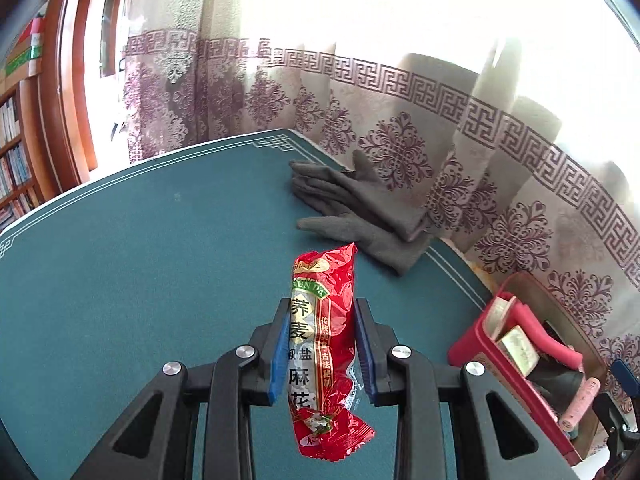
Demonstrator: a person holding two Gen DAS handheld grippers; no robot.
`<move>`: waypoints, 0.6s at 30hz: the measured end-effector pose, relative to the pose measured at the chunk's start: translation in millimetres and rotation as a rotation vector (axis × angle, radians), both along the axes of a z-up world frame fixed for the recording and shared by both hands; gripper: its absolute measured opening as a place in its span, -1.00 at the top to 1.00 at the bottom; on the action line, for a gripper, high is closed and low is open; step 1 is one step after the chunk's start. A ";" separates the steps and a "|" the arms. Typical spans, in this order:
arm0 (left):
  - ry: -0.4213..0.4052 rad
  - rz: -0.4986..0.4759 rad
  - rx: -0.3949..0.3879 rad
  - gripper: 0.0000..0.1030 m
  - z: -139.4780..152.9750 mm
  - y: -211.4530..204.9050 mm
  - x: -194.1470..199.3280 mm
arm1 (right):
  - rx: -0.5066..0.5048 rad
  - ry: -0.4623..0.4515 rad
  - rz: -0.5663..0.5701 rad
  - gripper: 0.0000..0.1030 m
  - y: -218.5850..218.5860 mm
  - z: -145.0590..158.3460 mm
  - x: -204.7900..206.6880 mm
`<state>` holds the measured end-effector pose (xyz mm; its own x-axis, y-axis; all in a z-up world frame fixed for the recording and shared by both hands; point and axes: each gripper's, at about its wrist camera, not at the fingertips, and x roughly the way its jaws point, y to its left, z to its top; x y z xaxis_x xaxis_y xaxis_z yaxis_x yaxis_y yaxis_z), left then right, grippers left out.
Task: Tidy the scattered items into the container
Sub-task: 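Carry the snack packet and foam roller over the red tin with both tools, then open both tools to drop the packet and foam roller into the tin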
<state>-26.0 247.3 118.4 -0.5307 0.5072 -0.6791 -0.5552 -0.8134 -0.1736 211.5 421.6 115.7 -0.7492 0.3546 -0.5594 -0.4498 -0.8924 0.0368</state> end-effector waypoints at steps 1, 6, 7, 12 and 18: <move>0.000 -0.027 0.007 0.40 3.2 10.6 7.6 | -0.001 0.000 -0.010 -0.69 3.1 -0.6 6.0; -0.015 -0.154 0.020 0.40 11.1 62.8 44.6 | -0.036 0.006 -0.058 -0.69 22.1 -6.8 33.6; -0.014 -0.174 0.018 0.40 11.9 71.4 51.3 | -0.043 0.009 -0.065 -0.69 25.4 -7.6 38.2; -0.014 -0.249 0.004 0.40 11.6 111.3 77.2 | -0.058 0.024 -0.078 -0.69 36.4 -8.4 55.8; -0.025 -0.310 -0.018 0.40 4.8 143.8 98.3 | -0.084 0.042 -0.086 -0.69 46.4 -10.0 68.1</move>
<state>72.3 391.1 123.2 -0.3353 0.6299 -0.7005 -0.7733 -0.6088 -0.1773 279.6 468.0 105.7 -0.7413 0.3715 -0.5589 -0.5211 -0.8435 0.1305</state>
